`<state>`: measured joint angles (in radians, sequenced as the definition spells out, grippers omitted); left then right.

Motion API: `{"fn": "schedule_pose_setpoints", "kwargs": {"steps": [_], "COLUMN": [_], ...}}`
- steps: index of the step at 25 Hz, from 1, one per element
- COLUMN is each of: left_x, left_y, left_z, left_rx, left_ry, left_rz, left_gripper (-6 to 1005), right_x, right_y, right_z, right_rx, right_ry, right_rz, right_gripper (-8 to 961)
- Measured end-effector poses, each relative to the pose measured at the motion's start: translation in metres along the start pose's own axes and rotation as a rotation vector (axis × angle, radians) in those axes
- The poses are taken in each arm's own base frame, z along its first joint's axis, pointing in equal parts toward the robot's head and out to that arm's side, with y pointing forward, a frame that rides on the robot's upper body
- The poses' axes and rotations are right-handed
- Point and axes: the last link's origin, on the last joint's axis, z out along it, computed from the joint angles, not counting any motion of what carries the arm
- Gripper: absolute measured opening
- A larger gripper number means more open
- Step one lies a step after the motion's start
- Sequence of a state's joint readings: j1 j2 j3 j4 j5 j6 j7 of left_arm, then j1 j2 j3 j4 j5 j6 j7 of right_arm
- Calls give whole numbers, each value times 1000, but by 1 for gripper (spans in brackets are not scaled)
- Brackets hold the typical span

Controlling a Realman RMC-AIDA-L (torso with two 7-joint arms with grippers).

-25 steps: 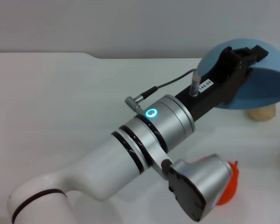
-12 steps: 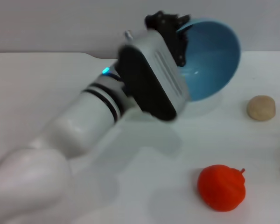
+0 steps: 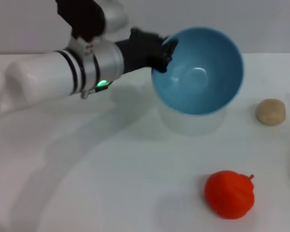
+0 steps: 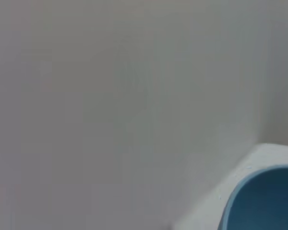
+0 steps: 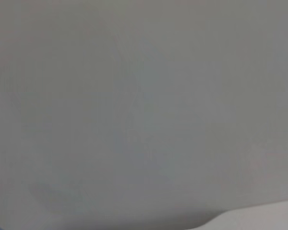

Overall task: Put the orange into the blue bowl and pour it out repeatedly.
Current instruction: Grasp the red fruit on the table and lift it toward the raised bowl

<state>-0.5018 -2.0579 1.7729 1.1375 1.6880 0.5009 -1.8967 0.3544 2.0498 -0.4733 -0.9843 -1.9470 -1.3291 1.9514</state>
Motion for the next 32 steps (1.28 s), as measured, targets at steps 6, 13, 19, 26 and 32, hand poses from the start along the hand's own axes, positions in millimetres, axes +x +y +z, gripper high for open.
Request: {"fn": "schedule_pose_setpoints", "kwargs": {"steps": [6,13,19,26,32], "left_x": [-16,-15,-7,-7,-8], "left_y": [-11,-22,-28,-30,-28], "left_z": [10,28,33,33,33], "left_rx": [-3,50,113,118,115], "left_ry": [-143,-216,-174,-174,-177], "left_rz": [-58,-80,-45,-43,-42], "left_gripper": [-2,-2,-2,-2,-2], "right_x": [-6,8,29,68,83], "right_y": [18,50,69,89,95], "right_z": [15,37,49,63,71], "right_rx": [-64,-153,-202,-265,-285], "right_ry": [227,470,570,737,810], "right_rz": [33,25,35,49,49], "right_gripper": [720,716,713,709,706]}}
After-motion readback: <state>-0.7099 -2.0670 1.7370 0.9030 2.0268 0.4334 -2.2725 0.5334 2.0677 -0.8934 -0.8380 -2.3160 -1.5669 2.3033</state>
